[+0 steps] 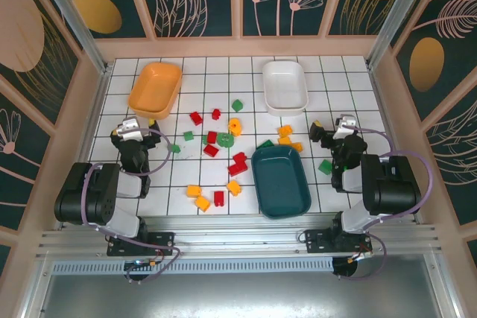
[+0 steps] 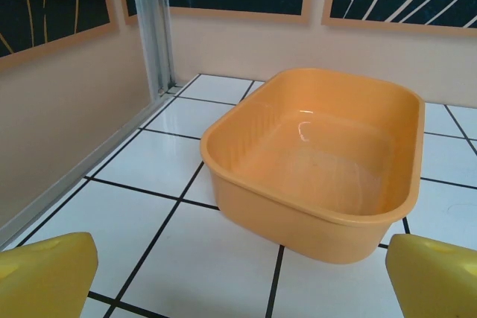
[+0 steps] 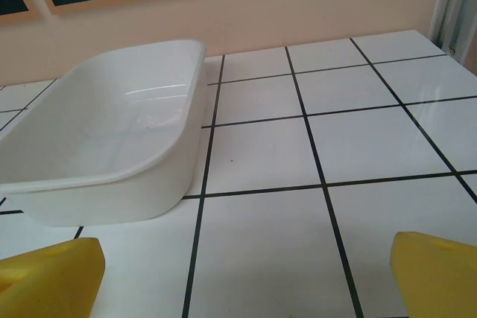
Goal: Sort the legos into containers by color
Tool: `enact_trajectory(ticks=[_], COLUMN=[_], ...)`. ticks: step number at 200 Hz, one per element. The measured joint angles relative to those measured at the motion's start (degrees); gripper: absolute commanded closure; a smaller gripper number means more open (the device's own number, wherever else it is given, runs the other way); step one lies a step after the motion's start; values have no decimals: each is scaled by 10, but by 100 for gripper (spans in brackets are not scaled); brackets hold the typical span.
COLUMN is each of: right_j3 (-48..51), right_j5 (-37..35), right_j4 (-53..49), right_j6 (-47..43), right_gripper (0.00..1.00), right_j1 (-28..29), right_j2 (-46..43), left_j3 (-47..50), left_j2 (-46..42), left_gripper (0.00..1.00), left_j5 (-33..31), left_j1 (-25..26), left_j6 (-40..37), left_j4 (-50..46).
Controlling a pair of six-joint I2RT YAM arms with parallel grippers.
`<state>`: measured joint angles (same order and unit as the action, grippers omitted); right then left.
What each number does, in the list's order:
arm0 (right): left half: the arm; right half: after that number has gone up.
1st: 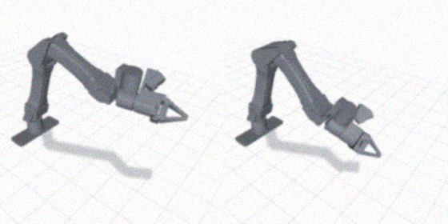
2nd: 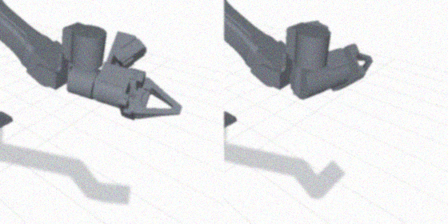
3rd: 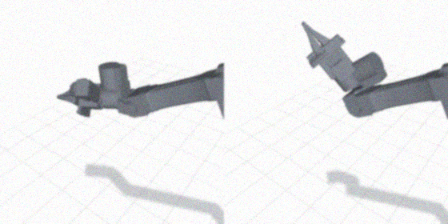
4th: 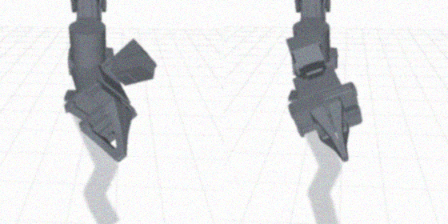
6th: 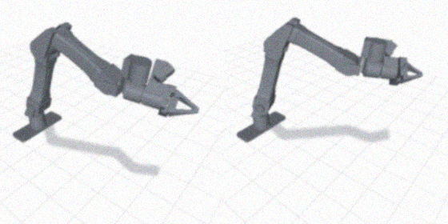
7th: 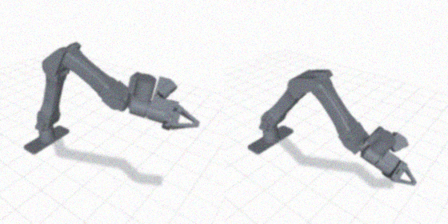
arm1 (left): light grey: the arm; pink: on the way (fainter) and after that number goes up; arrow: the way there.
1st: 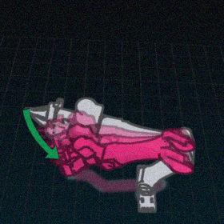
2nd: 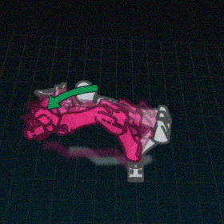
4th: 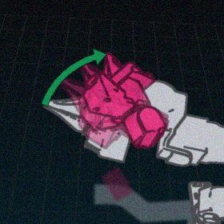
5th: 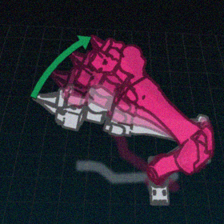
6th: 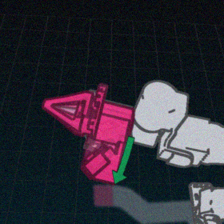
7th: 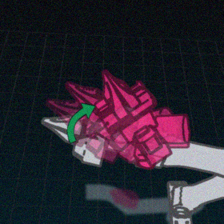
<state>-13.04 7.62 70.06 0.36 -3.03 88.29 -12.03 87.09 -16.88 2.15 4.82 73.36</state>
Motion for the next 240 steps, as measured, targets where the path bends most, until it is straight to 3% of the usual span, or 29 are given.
enact_trajectory(ticks=[217, 240], right_j3=[0, -26], right_j5=[-6, -50], right_j4=[-1, -77], right_j6=[0, -2], right_gripper=[1, 1], right_j1=[1, 22], right_j2=[0, -22], left_j3=[0, -16], left_j2=[0, -26], left_gripper=[1, 1], left_j5=[0, 0], left_j1=[0, 0], left_j6=[0, 0], left_j4=[0, -58])
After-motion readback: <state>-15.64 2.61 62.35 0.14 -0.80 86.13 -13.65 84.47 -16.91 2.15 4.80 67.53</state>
